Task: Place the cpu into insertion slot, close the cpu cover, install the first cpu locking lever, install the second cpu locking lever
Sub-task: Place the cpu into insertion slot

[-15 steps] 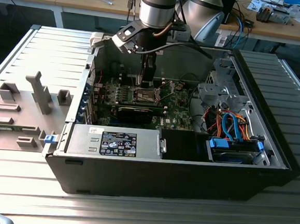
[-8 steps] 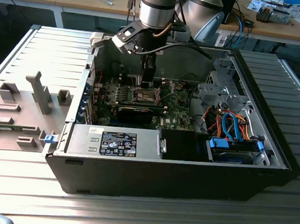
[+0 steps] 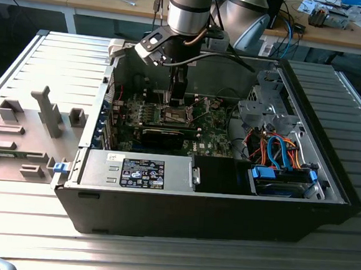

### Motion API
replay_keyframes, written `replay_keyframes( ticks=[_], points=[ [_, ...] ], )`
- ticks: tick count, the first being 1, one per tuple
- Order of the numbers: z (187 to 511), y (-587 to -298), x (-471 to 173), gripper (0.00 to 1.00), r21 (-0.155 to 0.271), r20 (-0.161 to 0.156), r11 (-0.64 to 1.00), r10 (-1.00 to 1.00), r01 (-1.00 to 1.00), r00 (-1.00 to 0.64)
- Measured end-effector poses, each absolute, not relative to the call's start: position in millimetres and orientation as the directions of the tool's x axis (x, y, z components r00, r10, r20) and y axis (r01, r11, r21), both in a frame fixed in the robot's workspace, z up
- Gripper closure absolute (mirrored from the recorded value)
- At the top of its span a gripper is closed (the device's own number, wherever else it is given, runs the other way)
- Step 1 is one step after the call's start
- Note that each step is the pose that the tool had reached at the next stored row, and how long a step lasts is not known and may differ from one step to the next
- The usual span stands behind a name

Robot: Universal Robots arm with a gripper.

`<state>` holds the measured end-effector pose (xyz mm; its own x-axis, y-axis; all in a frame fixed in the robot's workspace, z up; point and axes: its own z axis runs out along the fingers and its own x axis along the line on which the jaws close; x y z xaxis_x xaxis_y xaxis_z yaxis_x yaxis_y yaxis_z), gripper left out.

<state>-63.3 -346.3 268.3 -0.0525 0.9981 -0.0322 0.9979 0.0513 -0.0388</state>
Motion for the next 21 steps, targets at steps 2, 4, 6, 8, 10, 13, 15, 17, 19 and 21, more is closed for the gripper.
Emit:
replay_keyframes(
  ticks=[2,4,6,8,10,13,15,17,19,21],
  points=[
    [268,-346,-63,0.45,-0.039,-0.032,0.051,0.998,0.998,-0.052],
    [267,-346,-63,0.45,-0.039,-0.032,0.051,0.998,0.998,-0.053],
    [265,-346,-63,0.45,-0.039,-0.032,0.051,0.998,0.998,-0.052],
    [263,-346,-63,0.45,-0.039,-0.032,0.051,0.998,0.998,-0.052],
    [263,-346,-63,0.45,-0.039,-0.032,0.051,0.998,0.998,-0.052],
    [262,-345,-63,0.45,-0.039,-0.032,0.051,0.998,0.998,-0.053],
    [261,-345,-63,0.45,-0.039,-0.032,0.051,0.998,0.998,-0.053],
    [261,-345,-63,0.45,-0.039,-0.032,0.051,0.998,0.998,-0.053],
    [257,-344,-63,0.45,-0.039,-0.032,0.051,0.998,0.998,-0.053],
    [252,-344,-63,0.45,-0.039,-0.032,0.051,0.998,0.998,-0.053]
  ],
)
